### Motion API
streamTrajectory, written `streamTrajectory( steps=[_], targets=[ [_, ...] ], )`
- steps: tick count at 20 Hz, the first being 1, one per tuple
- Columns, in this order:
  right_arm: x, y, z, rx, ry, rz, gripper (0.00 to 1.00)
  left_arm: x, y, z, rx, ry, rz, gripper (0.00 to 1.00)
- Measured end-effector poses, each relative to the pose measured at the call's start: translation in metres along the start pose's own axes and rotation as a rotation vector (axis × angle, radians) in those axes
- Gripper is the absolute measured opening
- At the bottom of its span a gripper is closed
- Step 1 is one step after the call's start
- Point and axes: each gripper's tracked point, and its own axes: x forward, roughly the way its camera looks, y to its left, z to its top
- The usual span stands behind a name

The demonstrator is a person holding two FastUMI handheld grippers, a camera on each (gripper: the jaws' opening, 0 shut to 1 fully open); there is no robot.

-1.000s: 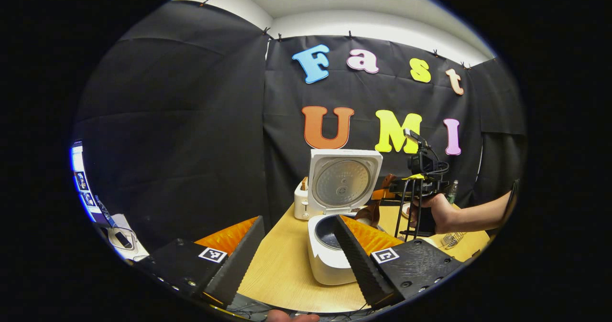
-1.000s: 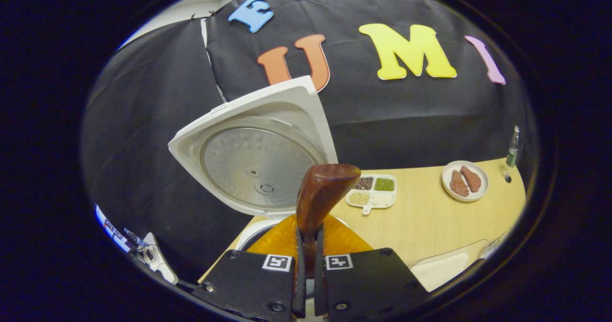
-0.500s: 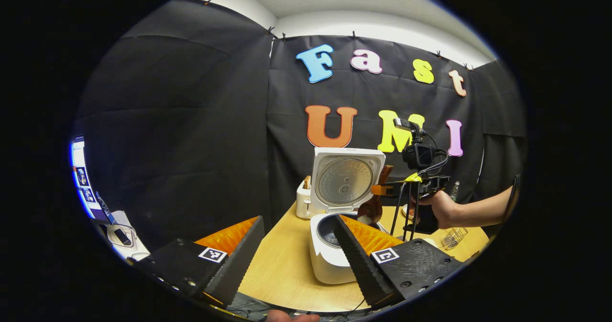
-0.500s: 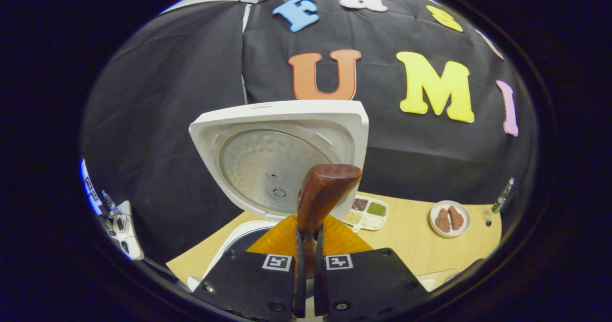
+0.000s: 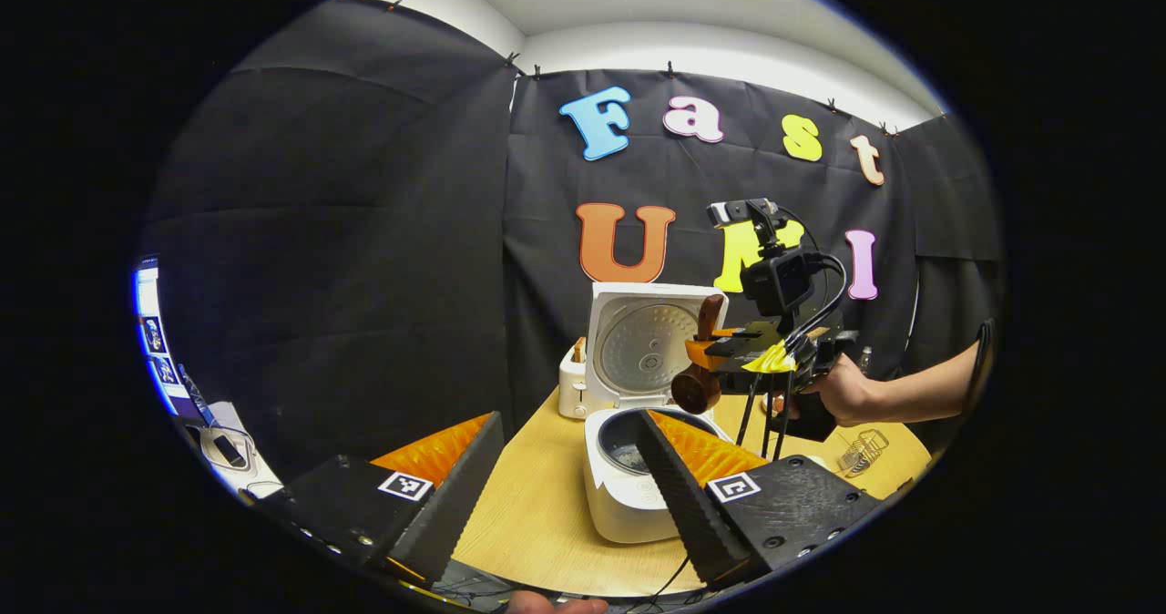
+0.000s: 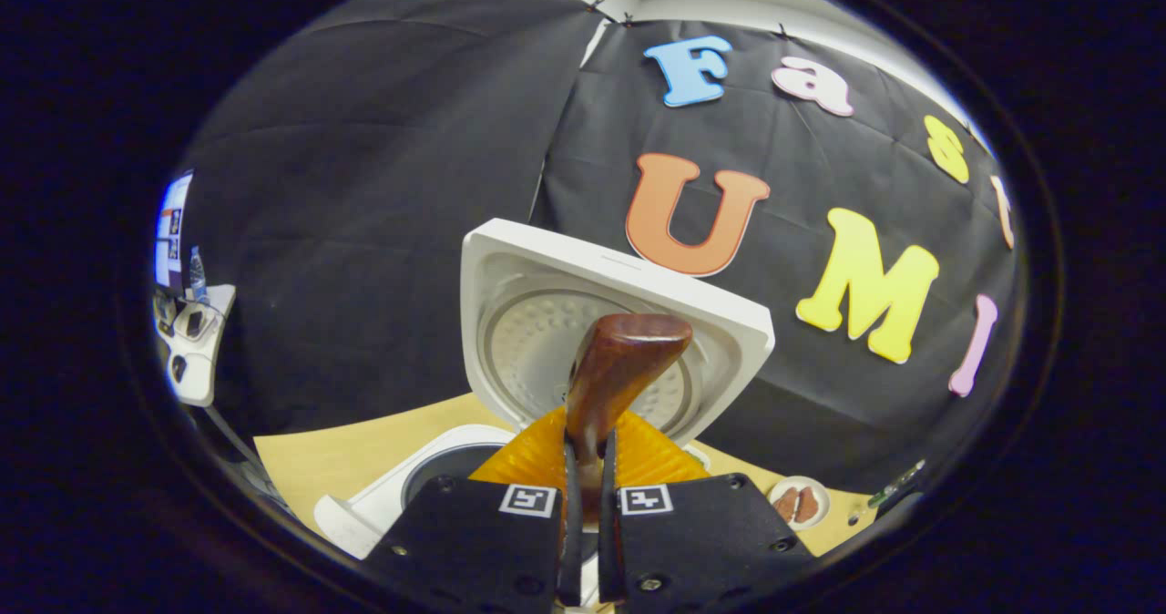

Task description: Close the left gripper, press the button to open the rice cooker; take a wooden spoon from the chopstick holder with the right hand, scoop a spoonful of rice and pour it into the rice cooker, then put the wooden spoon back into the chopstick holder.

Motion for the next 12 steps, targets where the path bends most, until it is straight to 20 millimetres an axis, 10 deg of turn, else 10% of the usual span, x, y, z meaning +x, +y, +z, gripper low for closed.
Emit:
streamTrajectory(
  steps=[12],
  targets=[
    [-0.024, -0.001, 0.021, 0.088, -0.027, 0.022, 0.12, -0.005, -0.032, 0.007, 0.032, -0.009, -0.084, 0.94]
  ],
)
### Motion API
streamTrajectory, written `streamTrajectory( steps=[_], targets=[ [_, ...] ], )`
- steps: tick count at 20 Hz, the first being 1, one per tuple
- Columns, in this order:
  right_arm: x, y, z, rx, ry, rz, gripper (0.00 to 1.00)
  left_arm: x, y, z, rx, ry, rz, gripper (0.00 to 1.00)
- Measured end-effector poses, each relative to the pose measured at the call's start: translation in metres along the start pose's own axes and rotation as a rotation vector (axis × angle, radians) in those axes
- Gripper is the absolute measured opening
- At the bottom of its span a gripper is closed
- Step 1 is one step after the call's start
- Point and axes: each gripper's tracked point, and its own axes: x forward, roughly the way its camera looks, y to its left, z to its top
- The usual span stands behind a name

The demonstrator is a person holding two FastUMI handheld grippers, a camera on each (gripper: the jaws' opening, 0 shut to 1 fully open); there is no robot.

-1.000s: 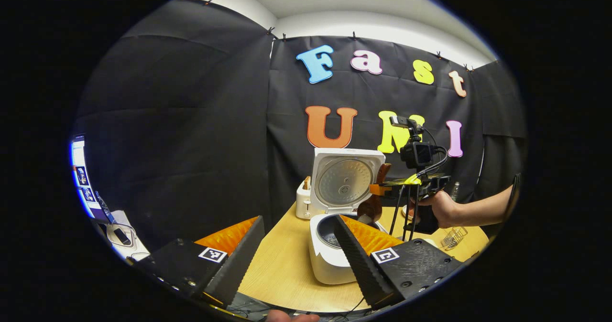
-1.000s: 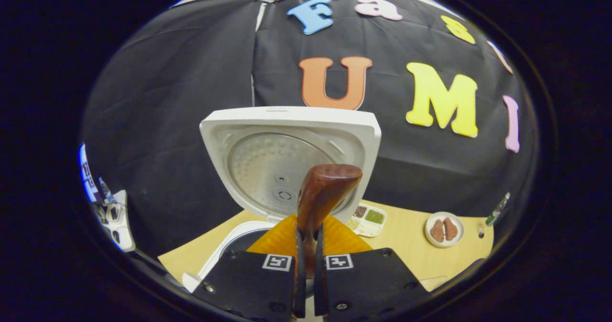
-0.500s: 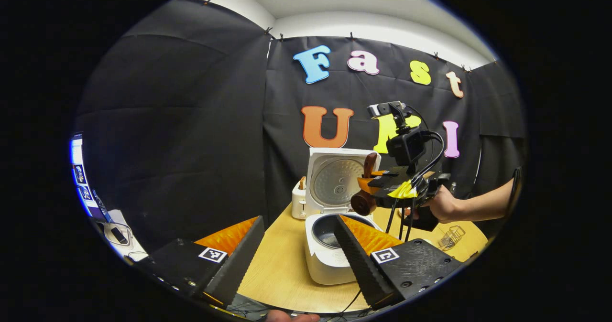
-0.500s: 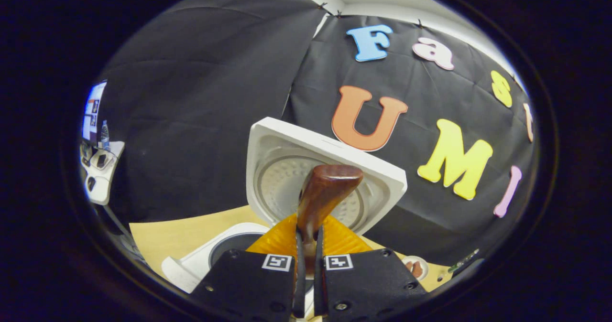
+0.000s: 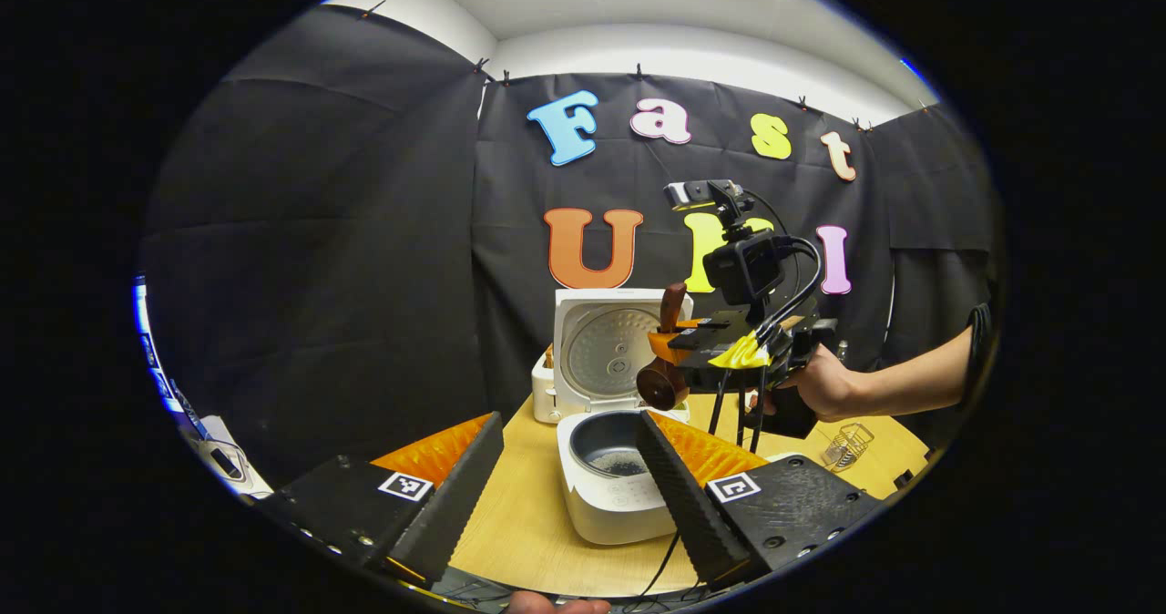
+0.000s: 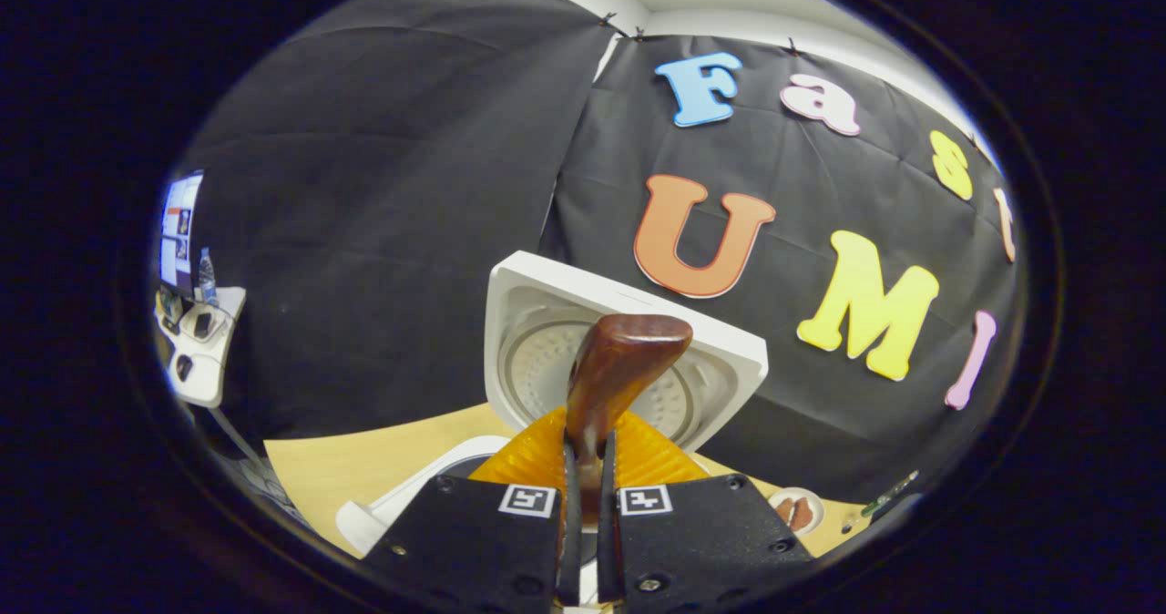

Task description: Close the left gripper, press the button to open the rice cooker; take a wooden spoon from the chopstick holder with the right hand, scoop a spoonful of rice and pour it into the rice cooker, then put the wooden spoon back into the chopstick holder.

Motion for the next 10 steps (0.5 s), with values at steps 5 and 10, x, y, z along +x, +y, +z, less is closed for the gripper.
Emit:
streamTrajectory(
  steps=[5, 10],
  targets=[
    [-0.032, -0.040, 0.009, 0.228, -0.010, -0.021, 0.12, 0.000, -0.018, 0.009, -0.034, -0.008, -0.009, 0.94],
    [-0.087, -0.101, 0.006, 0.484, -0.024, -0.050, 0.12, 0.004, -0.054, 0.018, -0.043, -0.008, -0.058, 0.94]
  ],
)
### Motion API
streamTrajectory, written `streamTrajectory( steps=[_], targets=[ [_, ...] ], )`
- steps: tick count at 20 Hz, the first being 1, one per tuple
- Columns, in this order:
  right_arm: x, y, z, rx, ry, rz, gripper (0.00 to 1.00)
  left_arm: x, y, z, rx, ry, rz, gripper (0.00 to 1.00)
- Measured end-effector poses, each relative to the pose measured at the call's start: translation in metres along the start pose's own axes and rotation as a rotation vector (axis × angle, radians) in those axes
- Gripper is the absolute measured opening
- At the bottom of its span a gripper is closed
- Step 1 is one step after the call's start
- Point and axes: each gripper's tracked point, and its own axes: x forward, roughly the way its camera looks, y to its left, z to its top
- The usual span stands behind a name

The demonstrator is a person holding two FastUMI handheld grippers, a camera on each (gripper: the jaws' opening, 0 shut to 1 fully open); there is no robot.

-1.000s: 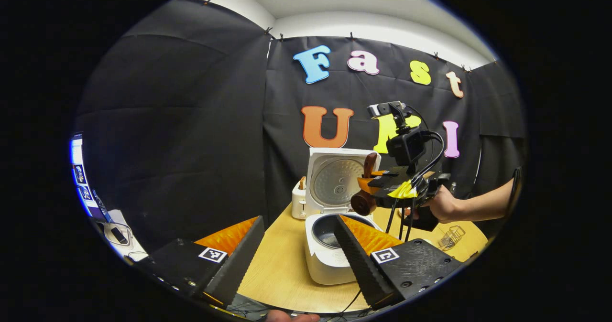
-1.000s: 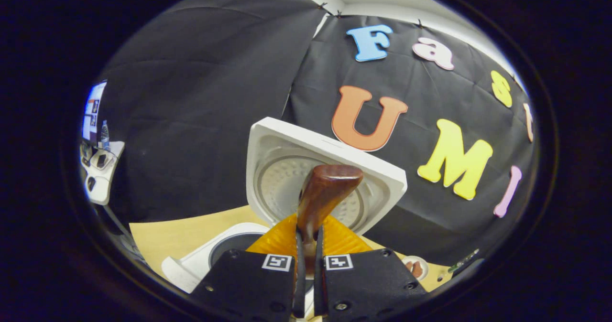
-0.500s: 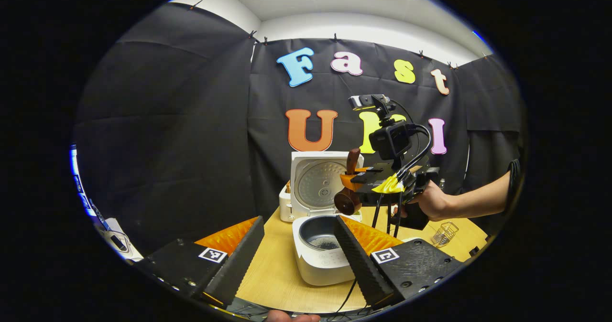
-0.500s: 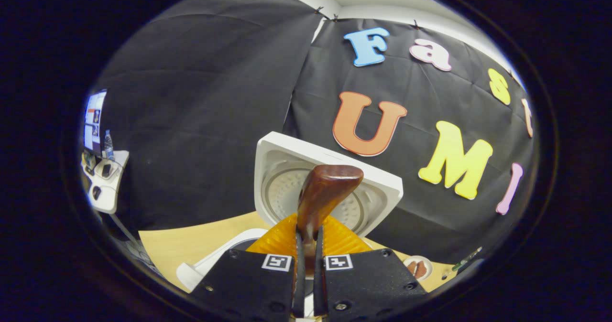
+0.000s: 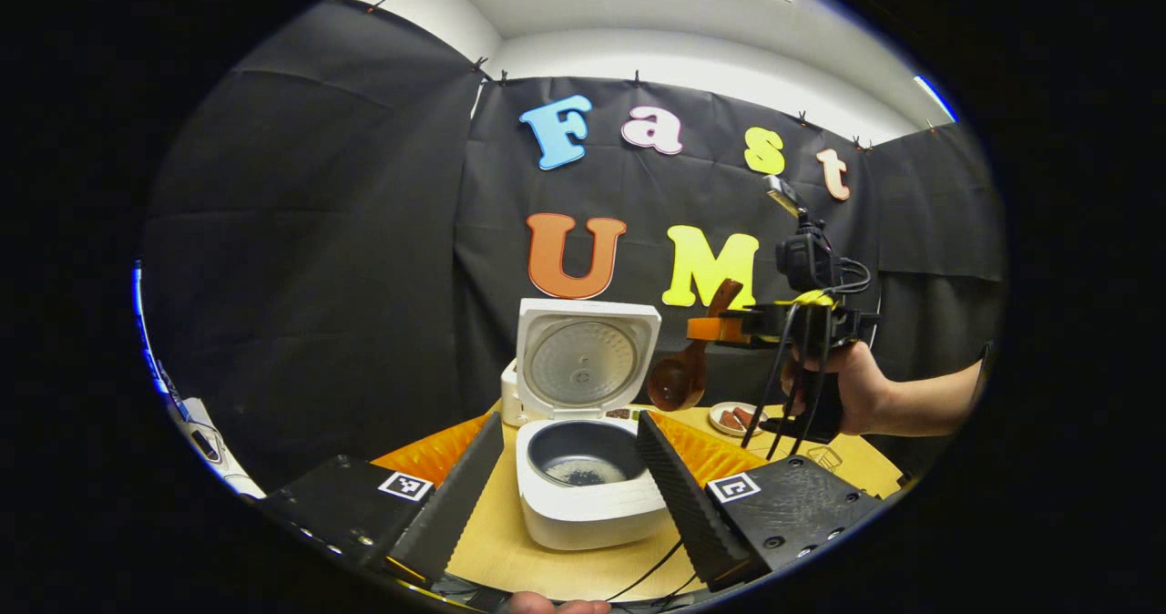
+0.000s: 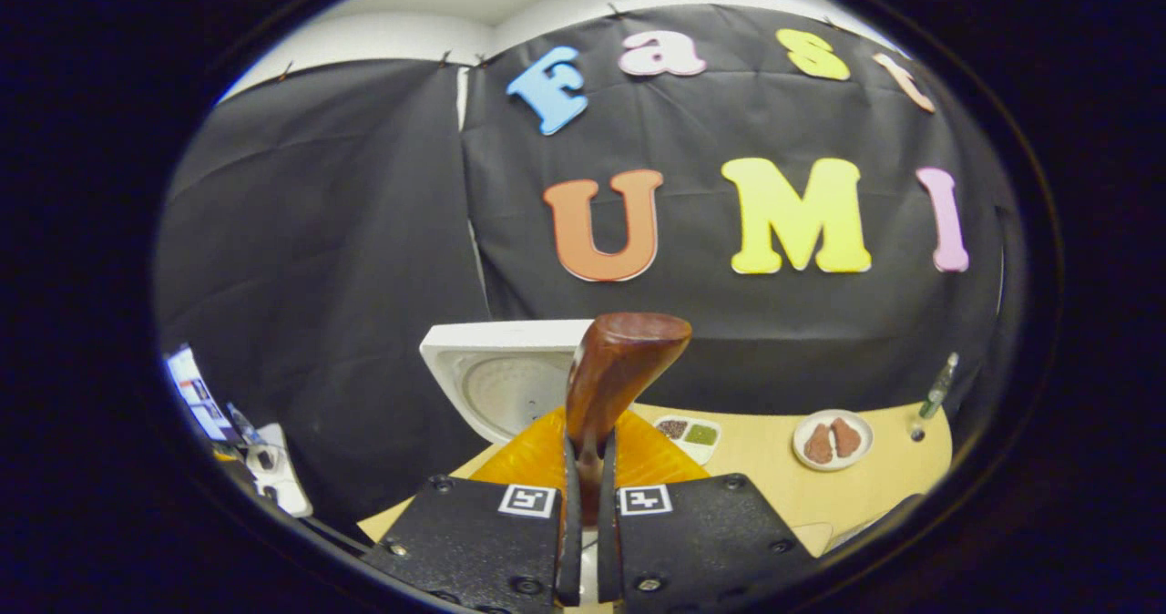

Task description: Close the left gripper, press the button to open the rice cooker; take a wooden spoon from the chopstick holder with the right hand, scoop a spoonful of rice and pour it into the rice cooker, then put the wooden spoon back into the chopstick holder.

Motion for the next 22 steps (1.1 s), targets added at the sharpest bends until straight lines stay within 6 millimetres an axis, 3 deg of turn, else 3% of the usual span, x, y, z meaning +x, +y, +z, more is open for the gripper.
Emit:
streamTrajectory(
  steps=[5, 9, 13, 16, 19, 22],
  targets=[
    [-0.060, -0.083, 0.014, 0.244, -0.017, -0.059, 0.12, 0.013, -0.042, -0.004, 0.028, 0.018, -0.042, 0.94],
    [-0.114, -0.175, 0.012, 0.301, -0.045, -0.173, 0.12, 0.033, -0.088, 0.000, 0.037, 0.011, -0.094, 0.94],
    [-0.164, -0.259, -0.013, 0.341, -0.047, -0.299, 0.12, 0.057, -0.121, 0.004, 0.051, 0.011, -0.109, 0.94],
    [-0.189, -0.314, -0.039, 0.381, -0.031, -0.376, 0.12, 0.065, -0.140, 0.006, 0.047, 0.016, -0.103, 0.94],
    [-0.199, -0.361, -0.074, 0.392, 0.013, -0.441, 0.12, 0.066, -0.156, 0.011, 0.028, 0.016, -0.089, 0.94],
    [-0.191, -0.389, -0.109, 0.423, 0.060, -0.459, 0.12, 0.068, -0.167, 0.015, 0.049, 0.020, -0.065, 0.94]
  ],
)
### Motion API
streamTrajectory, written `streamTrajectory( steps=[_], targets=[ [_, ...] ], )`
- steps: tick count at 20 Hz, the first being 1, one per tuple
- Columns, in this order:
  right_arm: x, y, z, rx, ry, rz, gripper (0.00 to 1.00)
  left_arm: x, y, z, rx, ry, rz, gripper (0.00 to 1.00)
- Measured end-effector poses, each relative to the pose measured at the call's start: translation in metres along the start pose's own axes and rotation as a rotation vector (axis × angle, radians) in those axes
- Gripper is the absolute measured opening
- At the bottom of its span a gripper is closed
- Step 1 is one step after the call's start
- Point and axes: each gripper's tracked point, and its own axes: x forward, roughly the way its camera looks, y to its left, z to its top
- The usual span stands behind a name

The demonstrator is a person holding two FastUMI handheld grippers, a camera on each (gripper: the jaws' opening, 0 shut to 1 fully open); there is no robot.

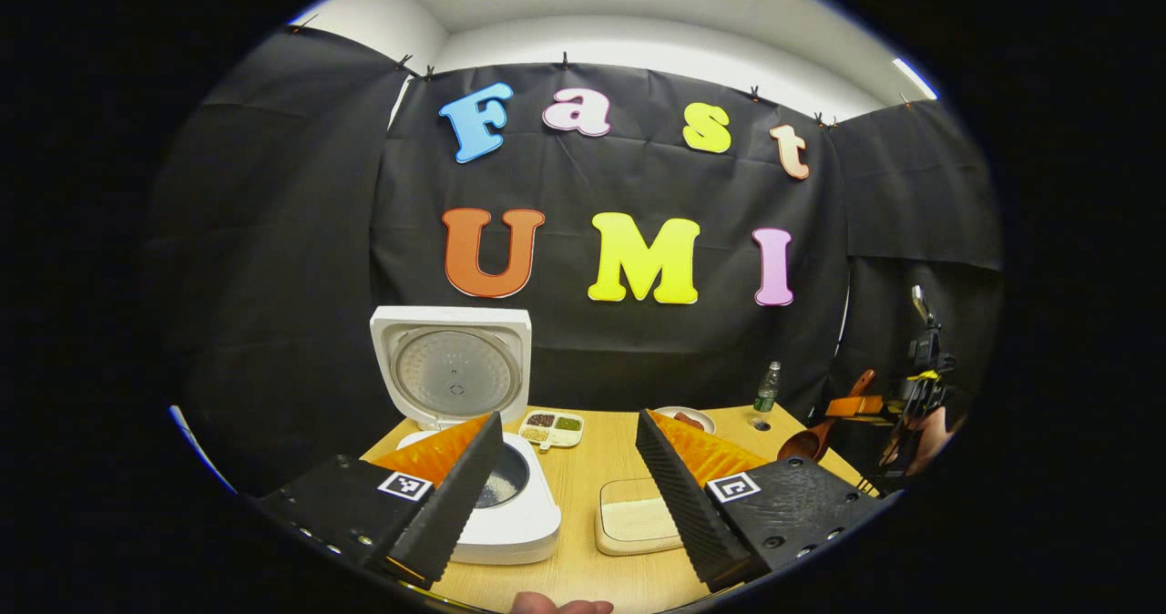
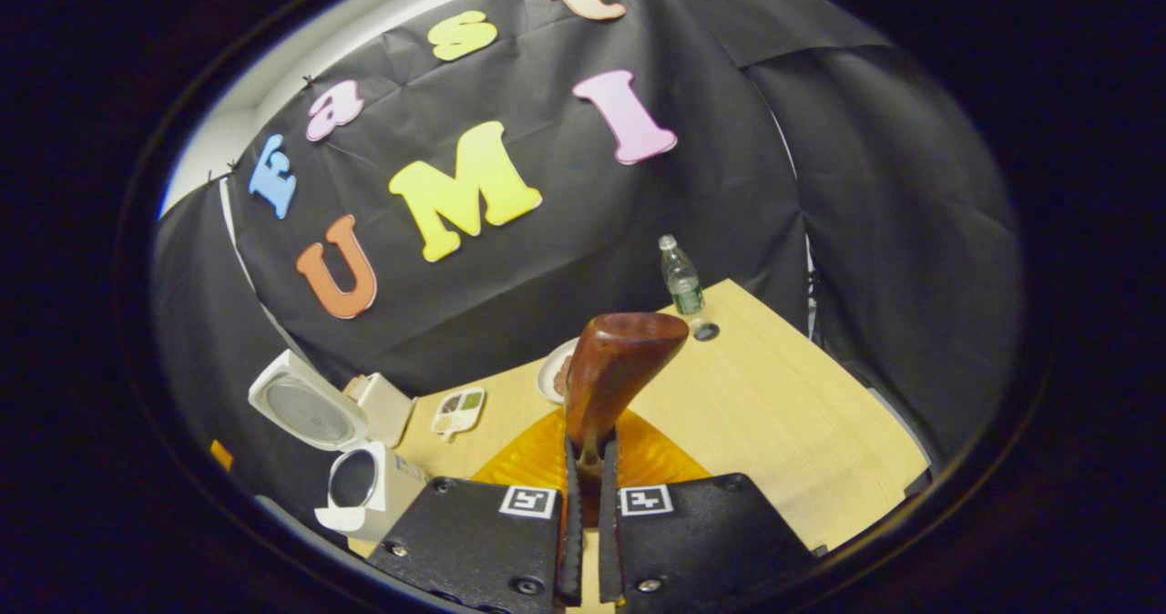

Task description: Close the left gripper, press the button to open the rice cooker; take a wooden spoon from the chopstick holder with the right hand, scoop a spoonful of rice and pour it into the rice cooker, then put the wooden spoon back into the chopstick holder.

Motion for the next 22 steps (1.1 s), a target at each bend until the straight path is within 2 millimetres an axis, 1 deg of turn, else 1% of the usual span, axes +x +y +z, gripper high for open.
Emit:
streamTrajectory(
  steps=[2, 4, 7, 10, 14, 17, 19, 22],
  targets=[
    [0.018, -0.017, -0.017, 0.004, 0.027, -0.010, 0.12, -0.001, -0.004, 0.002, 0.006, 0.007, 0.023, 0.94],
    [0.036, -0.028, -0.034, 0.015, 0.049, -0.015, 0.12, 0.000, -0.009, 0.002, 0.010, 0.022, 0.039, 0.94],
    [0.060, -0.038, -0.057, 0.003, 0.087, -0.018, 0.12, 0.000, -0.015, 0.003, 0.032, 0.036, 0.056, 0.95],
    [0.078, -0.043, -0.073, -0.023, 0.105, -0.017, 0.12, 0.001, -0.017, 0.002, 0.046, 0.052, 0.070, 0.94],
    [0.090, -0.042, -0.090, -0.063, 0.107, -0.015, 0.12, 0.004, -0.012, 0.003, 0.051, 0.065, 0.101, 0.94],
    [0.097, -0.043, -0.097, -0.094, 0.111, -0.017, 0.12, 0.005, -0.009, 0.001, 0.039, 0.077, 0.114, 0.94],
    [0.099, -0.041, -0.099, -0.100, 0.107, -0.006, 0.16, 0.007, -0.009, -0.001, 0.043, 0.083, 0.114, 0.94],
    [0.098, -0.038, -0.097, -0.110, 0.100, 0.013, 0.19, 0.013, -0.004, 0.002, 0.049, 0.079, 0.118, 0.94]
  ],
)
